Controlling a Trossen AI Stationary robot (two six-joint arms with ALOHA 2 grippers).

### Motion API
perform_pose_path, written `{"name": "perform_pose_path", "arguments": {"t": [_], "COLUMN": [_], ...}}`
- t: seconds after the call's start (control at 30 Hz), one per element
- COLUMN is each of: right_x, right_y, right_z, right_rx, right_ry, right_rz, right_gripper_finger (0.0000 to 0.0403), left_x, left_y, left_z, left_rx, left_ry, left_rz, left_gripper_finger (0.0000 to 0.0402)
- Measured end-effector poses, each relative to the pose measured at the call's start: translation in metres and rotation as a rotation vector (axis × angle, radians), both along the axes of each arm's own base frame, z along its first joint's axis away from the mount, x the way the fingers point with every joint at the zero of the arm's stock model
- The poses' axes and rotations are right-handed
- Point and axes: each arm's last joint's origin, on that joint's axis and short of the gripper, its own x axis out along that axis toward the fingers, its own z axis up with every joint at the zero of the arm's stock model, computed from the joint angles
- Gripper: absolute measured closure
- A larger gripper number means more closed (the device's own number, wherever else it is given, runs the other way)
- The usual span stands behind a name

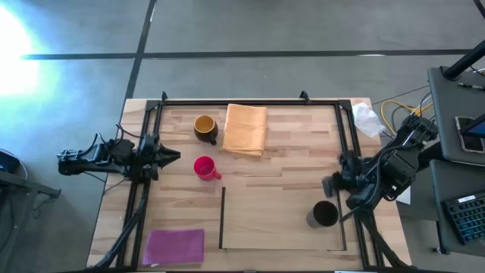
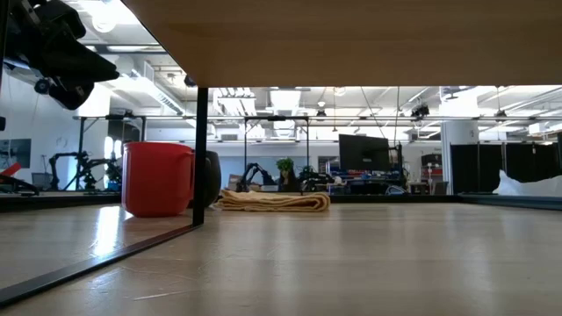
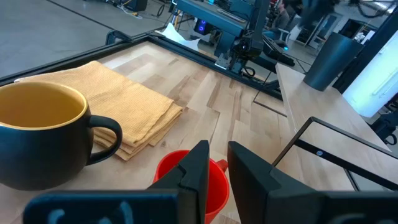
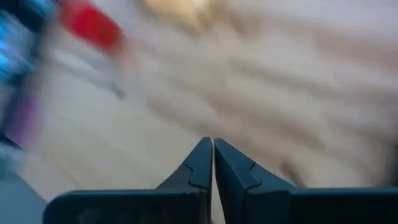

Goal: Stack small to large cups/mugs on shelf
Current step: Put the black mug on the shelf

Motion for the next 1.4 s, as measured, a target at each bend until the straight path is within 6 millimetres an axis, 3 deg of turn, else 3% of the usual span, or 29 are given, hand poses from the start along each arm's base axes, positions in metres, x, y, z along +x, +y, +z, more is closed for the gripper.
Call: {"name": "perform_pose_path", "arguments": {"t": [0.13, 0.43, 0.57, 0.73, 0.87, 0.97, 1.07, 1.3, 1.4], "right_x": [-0.004, -0.014, -0.011, -0.008, -0.008, -0.007, -0.007, -0.009, -0.007], "right_y": [-0.018, -0.054, -0.059, -0.06, -0.059, -0.058, -0.058, -0.06, -0.059], "right_z": [0.017, 0.033, 0.033, 0.032, 0.032, 0.032, 0.032, 0.033, 0.033], "right_rx": [-0.142, -0.201, -0.23, -0.24, -0.197, -0.184, -0.186, -0.198, -0.203], "right_ry": [-0.214, -0.287, -0.266, -0.247, -0.234, -0.238, -0.238, -0.236, -0.25], "right_rz": [-0.034, -0.119, -0.127, -0.126, -0.111, -0.109, -0.107, -0.1, -0.095], "right_gripper_finger": [0.0394, 0.0394, 0.0394, 0.0394, 0.0394, 0.0394, 0.0394, 0.0394, 0.0394], "left_x": [0.0, 0.0, 0.006, 0.0, -0.012, -0.03, -0.045, -0.056, -0.051], "left_y": [0.0, 0.0, 0.007, 0.014, 0.016, 0.018, 0.021, 0.021, 0.022], "left_z": [0.0, 0.001, 0.021, 0.049, 0.066, 0.082, 0.087, 0.095, 0.096], "left_rx": [0.0, 0.0, 0.068, -0.031, -0.121, -0.069, 0.031, 0.068, 0.097], "left_ry": [0.0, -0.016, -0.25, -0.633, -0.869, -1.041, -1.017, -1.06, -0.961], "left_rz": [0.0, 0.009, 0.25, 0.578, 0.654, 0.707, 0.893, 0.934, 0.963], "left_gripper_finger": [0.0356, 0.0356, 0.0356, 0.0356, 0.0356, 0.0356, 0.0356, 0.0356, 0.0356]}}
